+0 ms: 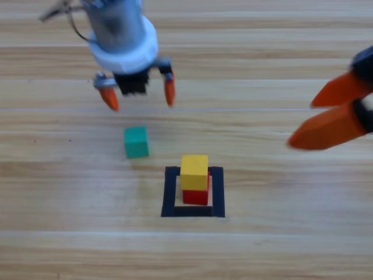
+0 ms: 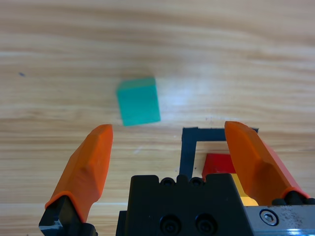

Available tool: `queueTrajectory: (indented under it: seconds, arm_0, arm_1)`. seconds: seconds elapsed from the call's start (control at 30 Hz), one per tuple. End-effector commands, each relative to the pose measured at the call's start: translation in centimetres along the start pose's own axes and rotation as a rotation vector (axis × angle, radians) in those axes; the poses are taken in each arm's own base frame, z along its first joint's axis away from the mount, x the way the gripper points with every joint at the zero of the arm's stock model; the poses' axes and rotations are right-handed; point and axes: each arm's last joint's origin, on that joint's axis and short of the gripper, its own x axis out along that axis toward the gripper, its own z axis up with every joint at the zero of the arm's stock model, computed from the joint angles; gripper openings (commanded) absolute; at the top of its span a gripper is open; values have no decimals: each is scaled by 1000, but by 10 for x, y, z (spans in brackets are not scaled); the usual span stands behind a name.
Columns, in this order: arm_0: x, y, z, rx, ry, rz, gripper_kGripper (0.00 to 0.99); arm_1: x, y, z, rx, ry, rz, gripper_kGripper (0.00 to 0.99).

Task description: Stack the blocks in the rectangular block: red at the bottom, yellow in the middle, green on top

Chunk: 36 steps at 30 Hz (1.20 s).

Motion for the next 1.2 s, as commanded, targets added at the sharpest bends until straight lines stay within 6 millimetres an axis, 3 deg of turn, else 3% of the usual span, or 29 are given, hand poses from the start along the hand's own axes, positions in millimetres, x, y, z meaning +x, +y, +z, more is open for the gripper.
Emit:
queueTrajectory:
  seconds: [0.03, 0.17, 0.43, 0.87, 1.2]
  arm_0:
    - [54, -35, -31, 87, 87, 87, 974]
    - [63, -36, -31, 88, 98, 104, 974]
    - [66, -27, -23, 80, 88, 134, 976]
    - [98, 3, -1, -14, 185, 158, 990]
    - [110, 9, 2, -29, 207, 168, 985]
  arm_1:
    - [-49, 10, -30, -159, -113, -38, 980]
    - [-44, 9, -46, -216, -79, -30, 980]
    - [-19, 1, -42, -213, -11, 36, 980]
    - [-21, 3, -44, -223, -17, 35, 980]
    - [-19, 2, -43, -226, -11, 35, 980]
